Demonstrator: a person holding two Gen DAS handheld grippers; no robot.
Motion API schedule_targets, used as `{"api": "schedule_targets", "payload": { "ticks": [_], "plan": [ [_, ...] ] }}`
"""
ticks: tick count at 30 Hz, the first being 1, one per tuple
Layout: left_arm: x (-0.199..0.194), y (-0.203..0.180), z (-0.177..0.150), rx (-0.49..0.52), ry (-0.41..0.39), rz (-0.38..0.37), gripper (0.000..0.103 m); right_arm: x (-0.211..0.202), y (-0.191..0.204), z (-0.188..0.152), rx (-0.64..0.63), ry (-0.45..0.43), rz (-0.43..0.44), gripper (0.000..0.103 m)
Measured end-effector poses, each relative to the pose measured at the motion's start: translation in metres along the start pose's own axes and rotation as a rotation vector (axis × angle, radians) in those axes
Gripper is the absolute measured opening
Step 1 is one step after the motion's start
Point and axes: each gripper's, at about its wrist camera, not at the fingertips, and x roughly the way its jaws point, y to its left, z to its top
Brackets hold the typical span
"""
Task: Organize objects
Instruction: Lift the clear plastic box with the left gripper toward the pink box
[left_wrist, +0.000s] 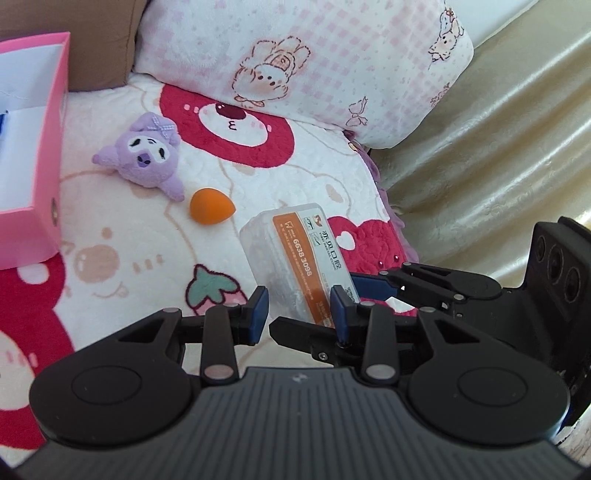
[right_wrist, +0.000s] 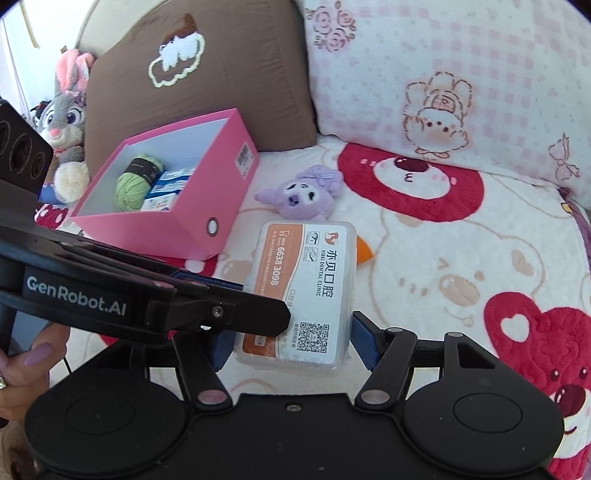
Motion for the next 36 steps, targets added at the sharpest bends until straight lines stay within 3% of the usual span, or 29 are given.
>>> {"api": "schedule_targets", "payload": {
  "ticks": [21,31,36],
  "plan": [
    [-0.076,0.004,-0.028,0.017,-0.036,0.079,0.036,-0.018,0.077,-0.005,-0.114,-0.031,0.022,0.069],
    [-0.104,0.008,-0.019,0.01,0.016,0.141,0.038,-0.029,0.106,0.001,-0.115,-0.063,0.054,0.067],
    [-0.12,0.008,-0.017,0.027,-0.001,0.178,0.036,-0.028,0.117,0.011,-0.111,-0.065,0.082,0.067]
  ]
}}
